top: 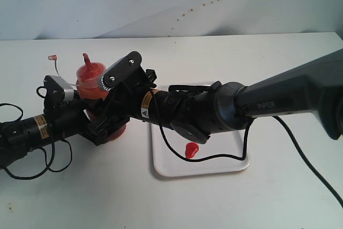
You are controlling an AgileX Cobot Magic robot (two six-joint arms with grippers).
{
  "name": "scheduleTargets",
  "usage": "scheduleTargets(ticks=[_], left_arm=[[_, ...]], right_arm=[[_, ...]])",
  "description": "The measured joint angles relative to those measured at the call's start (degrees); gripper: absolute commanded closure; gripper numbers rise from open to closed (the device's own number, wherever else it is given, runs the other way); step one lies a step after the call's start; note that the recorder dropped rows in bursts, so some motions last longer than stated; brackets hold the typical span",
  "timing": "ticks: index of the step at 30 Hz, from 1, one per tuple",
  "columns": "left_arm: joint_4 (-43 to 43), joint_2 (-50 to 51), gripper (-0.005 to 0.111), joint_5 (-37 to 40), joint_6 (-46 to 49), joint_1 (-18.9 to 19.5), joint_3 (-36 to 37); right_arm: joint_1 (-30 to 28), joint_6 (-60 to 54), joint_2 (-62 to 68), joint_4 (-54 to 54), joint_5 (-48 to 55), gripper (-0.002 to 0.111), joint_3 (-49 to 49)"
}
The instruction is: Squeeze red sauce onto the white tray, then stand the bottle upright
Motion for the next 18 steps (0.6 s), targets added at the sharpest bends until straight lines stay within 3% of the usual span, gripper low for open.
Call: scheduleTargets(ticks=[7,12,16,18], left_arm=[[-0.1,-0.1,0.002,-0.3,-0.2,0.0,0.0],[4.6,-0.1,0.002,1.0,-0.5,0.0,-0.1],[9.0,-1.8,0.002,5.9,-0.5,0.0,-0.6],[12.7,-4.5,0.002,12.4,-0.8,0.0,-0.6]], right_arm=[[0.1,0.0,-0.1,1.1,0.4,0.108,0.0],[0.1,0.0,-0.1,6.3,0.7,0.108,0.0],[0.2,-0.1,-0.1,7.1,0.8,0.108,0.0],[0.3,-0.1,-0.2,7.1,0.8,0.108,0.0]])
